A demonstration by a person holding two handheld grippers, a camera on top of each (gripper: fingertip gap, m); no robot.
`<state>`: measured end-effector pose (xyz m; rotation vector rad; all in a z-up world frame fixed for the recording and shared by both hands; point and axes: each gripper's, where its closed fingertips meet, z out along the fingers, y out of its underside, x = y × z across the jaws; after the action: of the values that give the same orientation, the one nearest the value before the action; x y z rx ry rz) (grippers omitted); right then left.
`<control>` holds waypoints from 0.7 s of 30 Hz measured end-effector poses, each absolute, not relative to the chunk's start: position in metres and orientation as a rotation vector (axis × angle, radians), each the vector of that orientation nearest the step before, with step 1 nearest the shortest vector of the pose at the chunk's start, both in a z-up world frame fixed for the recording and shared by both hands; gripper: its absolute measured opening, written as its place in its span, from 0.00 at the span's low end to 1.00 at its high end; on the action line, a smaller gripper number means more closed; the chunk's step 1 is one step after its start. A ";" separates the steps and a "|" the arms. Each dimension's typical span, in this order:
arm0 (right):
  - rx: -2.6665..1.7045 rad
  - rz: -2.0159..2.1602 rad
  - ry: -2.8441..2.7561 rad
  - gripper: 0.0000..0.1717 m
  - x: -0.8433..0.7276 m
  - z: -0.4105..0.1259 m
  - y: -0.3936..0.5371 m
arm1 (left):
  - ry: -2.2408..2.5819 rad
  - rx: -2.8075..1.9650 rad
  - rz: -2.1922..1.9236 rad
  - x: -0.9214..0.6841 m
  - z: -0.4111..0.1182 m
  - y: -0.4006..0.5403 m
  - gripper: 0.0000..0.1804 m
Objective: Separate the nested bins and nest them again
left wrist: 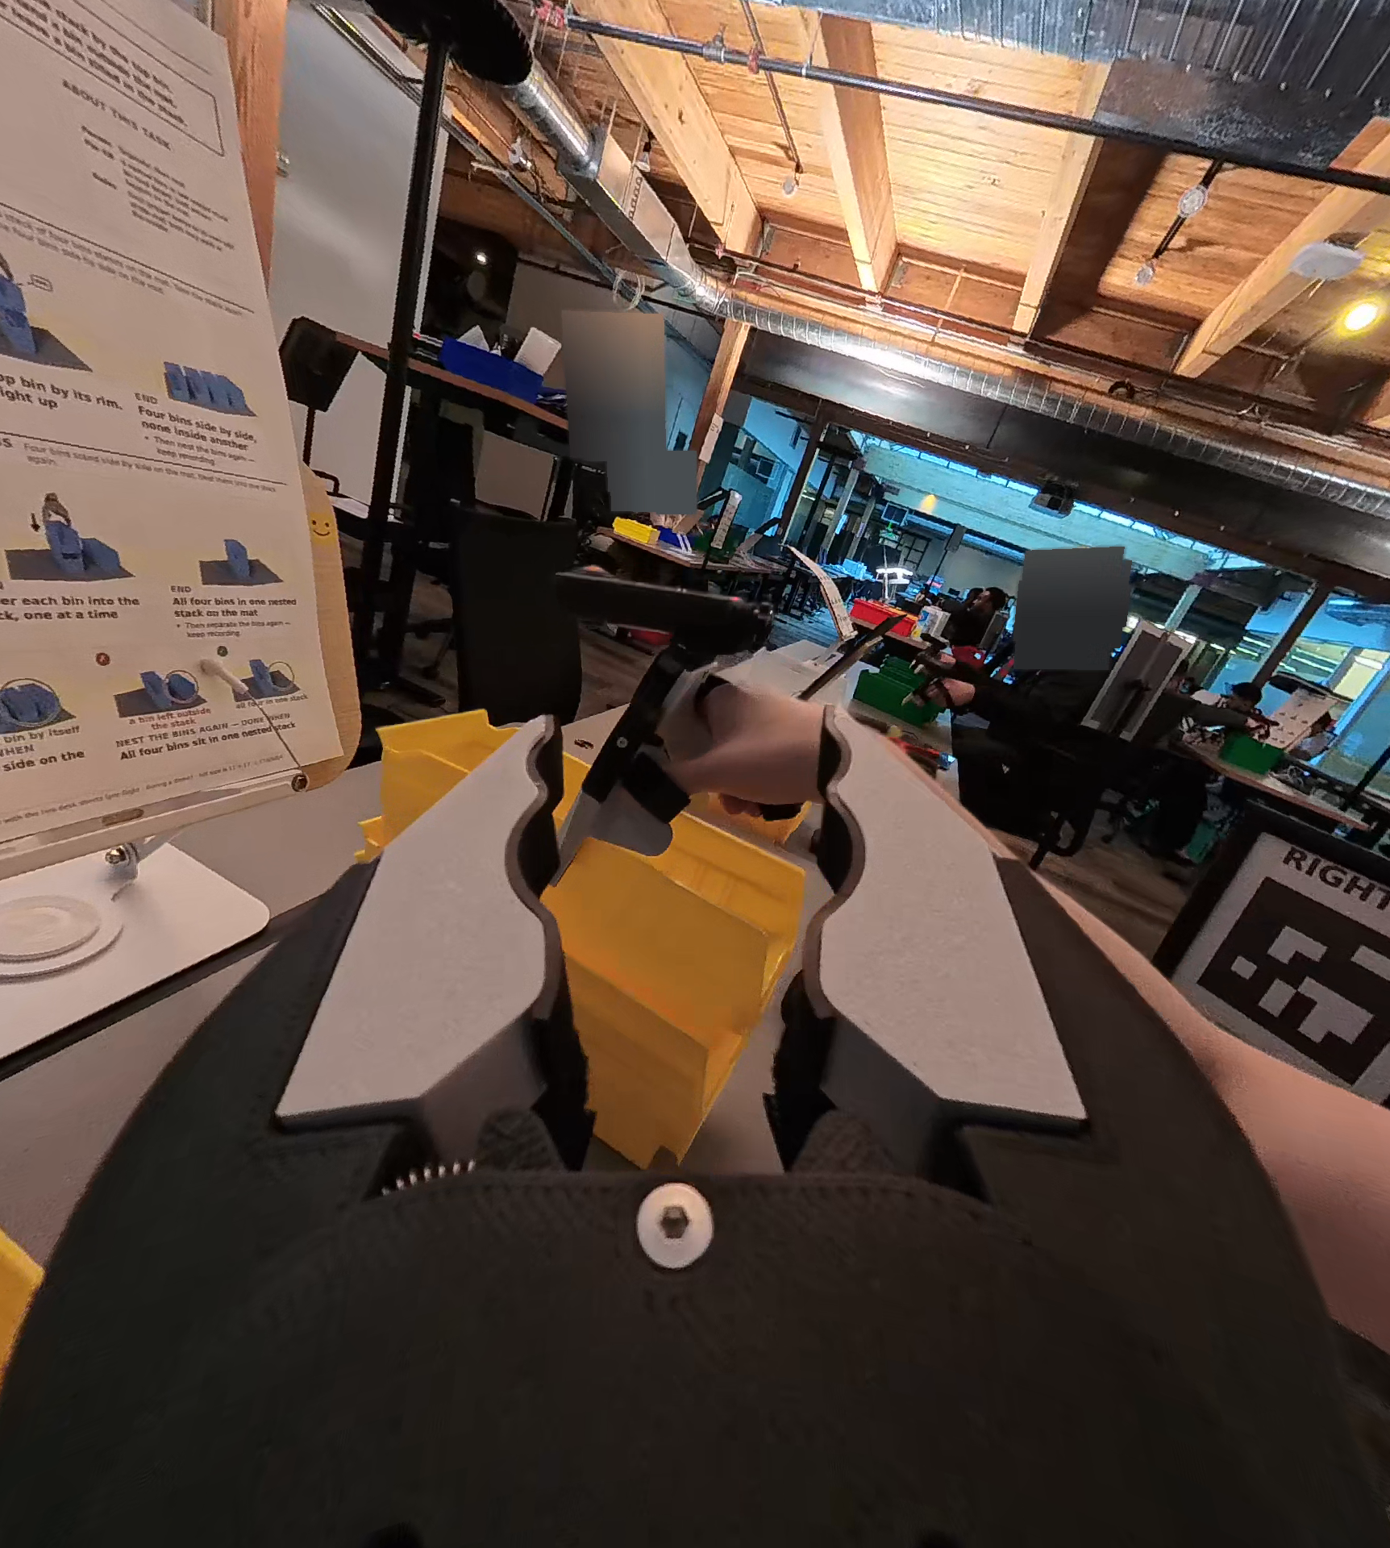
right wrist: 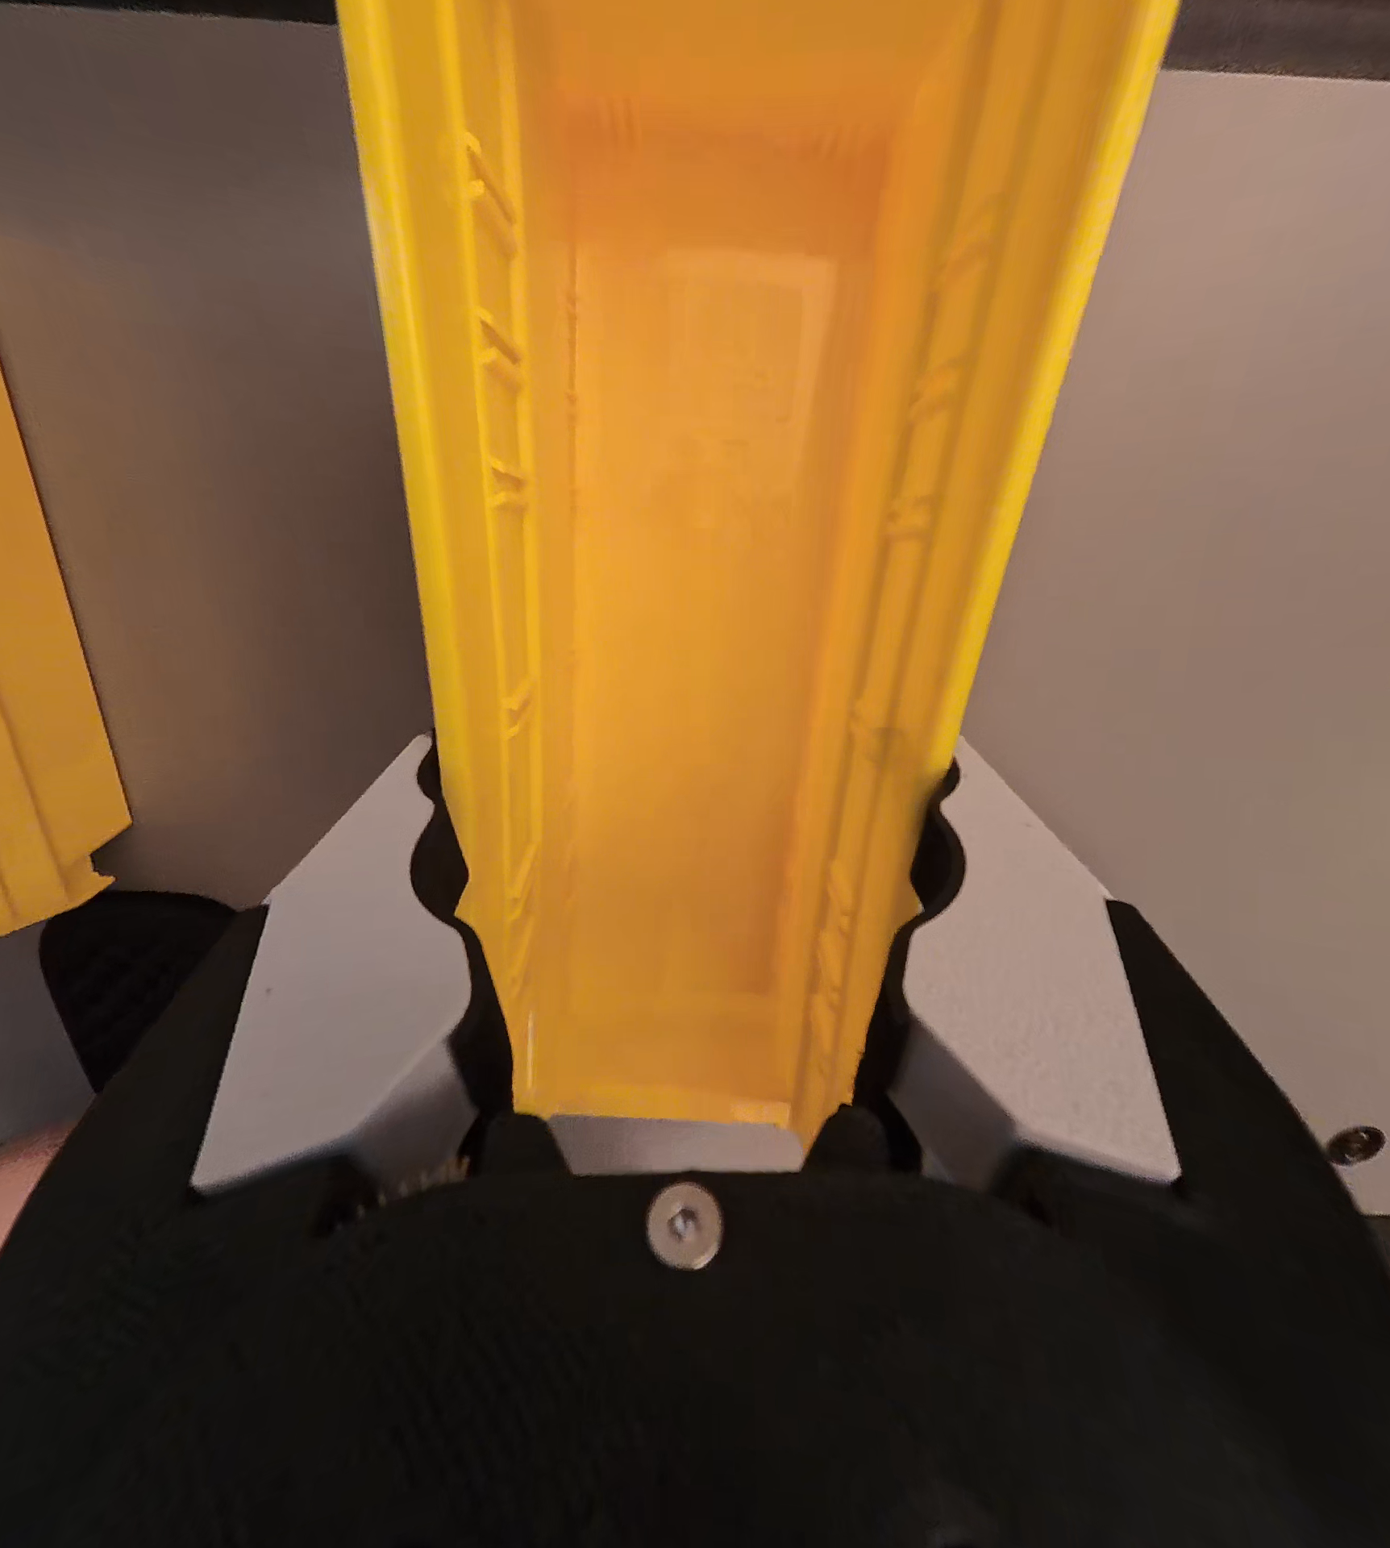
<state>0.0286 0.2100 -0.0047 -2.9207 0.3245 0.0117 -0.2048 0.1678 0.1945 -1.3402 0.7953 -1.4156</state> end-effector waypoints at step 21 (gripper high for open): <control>-2.888 -0.048 0.327 0.69 0.030 -0.052 0.215 | 0.842 -1.405 -1.414 -0.191 0.185 0.163 0.34</control>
<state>0.0298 0.2152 -0.0524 -2.8876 0.3269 -0.0476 -0.1914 0.1628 0.1845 -1.4055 0.8423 -1.4138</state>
